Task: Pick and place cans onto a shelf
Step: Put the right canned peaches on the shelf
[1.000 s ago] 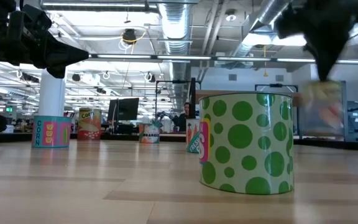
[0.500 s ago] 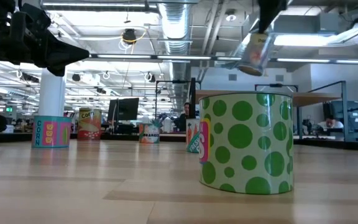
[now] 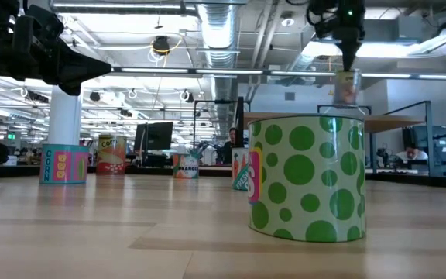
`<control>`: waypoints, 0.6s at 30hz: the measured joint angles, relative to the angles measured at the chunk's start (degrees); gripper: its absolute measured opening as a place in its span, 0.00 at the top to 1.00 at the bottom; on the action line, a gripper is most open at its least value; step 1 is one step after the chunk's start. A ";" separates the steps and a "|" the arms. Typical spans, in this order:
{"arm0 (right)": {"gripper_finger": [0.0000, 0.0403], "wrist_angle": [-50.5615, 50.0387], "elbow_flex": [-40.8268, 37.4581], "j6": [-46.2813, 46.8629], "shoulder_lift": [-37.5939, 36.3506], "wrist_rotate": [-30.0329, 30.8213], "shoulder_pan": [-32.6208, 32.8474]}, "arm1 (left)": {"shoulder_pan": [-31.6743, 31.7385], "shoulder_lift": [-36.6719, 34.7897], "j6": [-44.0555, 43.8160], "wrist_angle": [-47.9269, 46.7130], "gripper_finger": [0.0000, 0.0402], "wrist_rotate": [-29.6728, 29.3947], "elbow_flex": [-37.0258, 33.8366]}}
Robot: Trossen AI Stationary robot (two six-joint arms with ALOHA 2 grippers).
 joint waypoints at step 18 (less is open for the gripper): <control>1.00 0.43 -4.82 -7.24 0.35 -4.04 -11.80 | 0.02 0.00 -0.28 0.02 1.00 0.00 0.00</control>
